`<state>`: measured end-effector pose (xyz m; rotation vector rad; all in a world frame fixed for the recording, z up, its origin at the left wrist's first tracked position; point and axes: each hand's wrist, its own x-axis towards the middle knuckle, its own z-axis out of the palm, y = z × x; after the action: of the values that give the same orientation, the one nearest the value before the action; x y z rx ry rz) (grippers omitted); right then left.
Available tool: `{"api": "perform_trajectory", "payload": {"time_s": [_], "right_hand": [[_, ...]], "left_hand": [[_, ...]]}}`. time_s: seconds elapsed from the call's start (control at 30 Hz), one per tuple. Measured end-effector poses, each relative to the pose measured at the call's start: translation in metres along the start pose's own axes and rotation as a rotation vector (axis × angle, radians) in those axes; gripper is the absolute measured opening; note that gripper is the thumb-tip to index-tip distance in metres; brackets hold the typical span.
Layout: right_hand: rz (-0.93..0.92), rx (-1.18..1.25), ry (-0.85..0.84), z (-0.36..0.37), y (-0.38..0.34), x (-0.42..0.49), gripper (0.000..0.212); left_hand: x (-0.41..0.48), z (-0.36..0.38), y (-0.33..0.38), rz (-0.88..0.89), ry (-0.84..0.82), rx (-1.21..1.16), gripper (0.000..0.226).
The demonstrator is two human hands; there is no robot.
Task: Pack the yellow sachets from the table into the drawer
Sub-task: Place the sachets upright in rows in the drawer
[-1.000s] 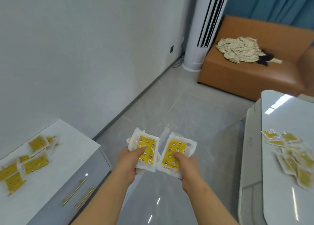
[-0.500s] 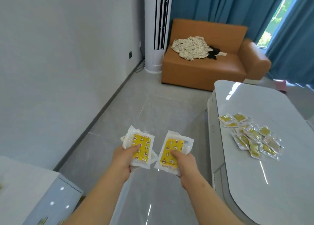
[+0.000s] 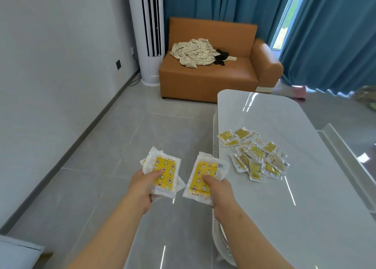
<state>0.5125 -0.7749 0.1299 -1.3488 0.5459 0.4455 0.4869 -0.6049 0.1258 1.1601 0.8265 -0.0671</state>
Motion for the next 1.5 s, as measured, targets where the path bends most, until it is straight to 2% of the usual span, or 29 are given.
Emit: {"api": "perform_trajectory", "payload": {"time_s": [0.1, 0.3, 0.47, 0.57, 0.67, 0.87, 1.0, 1.17, 1.3, 1.37, 1.5], "right_hand": [[0.013, -0.022, -0.008, -0.058, -0.018, 0.011, 0.011], [0.033, -0.018, 0.013, -0.145, -0.035, 0.017, 0.018], [0.033, 0.011, 0.034, -0.187, -0.031, 0.010, 0.023], [0.039, 0.026, 0.046, -0.207, -0.028, 0.004, 0.018], [0.040, 0.040, 0.052, -0.228, -0.026, 0.003, 0.011], [0.056, 0.089, 0.038, -0.285, -0.035, 0.009, 0.013], [0.026, 0.082, -0.003, -0.354, -0.067, 0.031, 0.011], [-0.028, 0.002, -0.066, -0.476, -0.111, 0.059, 0.011], [-0.035, -0.049, -0.069, -0.560, -0.134, 0.068, 0.008], [-0.036, -0.060, -0.065, -0.590, -0.143, 0.077, 0.013], [-0.049, -0.013, -0.004, -0.637, -0.161, 0.094, 0.013]], "left_hand": [[-0.012, 0.052, -0.028, -0.030, 0.009, -0.010, 0.014], [-0.041, 0.134, -0.067, -0.063, -0.023, 0.019, 0.012], [-0.060, 0.168, -0.083, -0.045, -0.043, 0.042, 0.012], [-0.069, 0.178, -0.095, -0.060, -0.059, 0.058, 0.012], [-0.074, 0.190, -0.104, -0.063, -0.061, 0.087, 0.023], [-0.091, 0.242, -0.121, -0.061, -0.064, 0.100, 0.039], [-0.097, 0.320, -0.140, -0.041, -0.063, 0.076, 0.031], [-0.124, 0.443, -0.186, -0.096, -0.091, 0.068, 0.023], [-0.148, 0.524, -0.214, -0.204, -0.152, 0.094, 0.013], [-0.153, 0.557, -0.219, -0.238, -0.180, 0.095, 0.009], [-0.144, 0.611, -0.225, -0.199, -0.203, 0.120, 0.012]]}}
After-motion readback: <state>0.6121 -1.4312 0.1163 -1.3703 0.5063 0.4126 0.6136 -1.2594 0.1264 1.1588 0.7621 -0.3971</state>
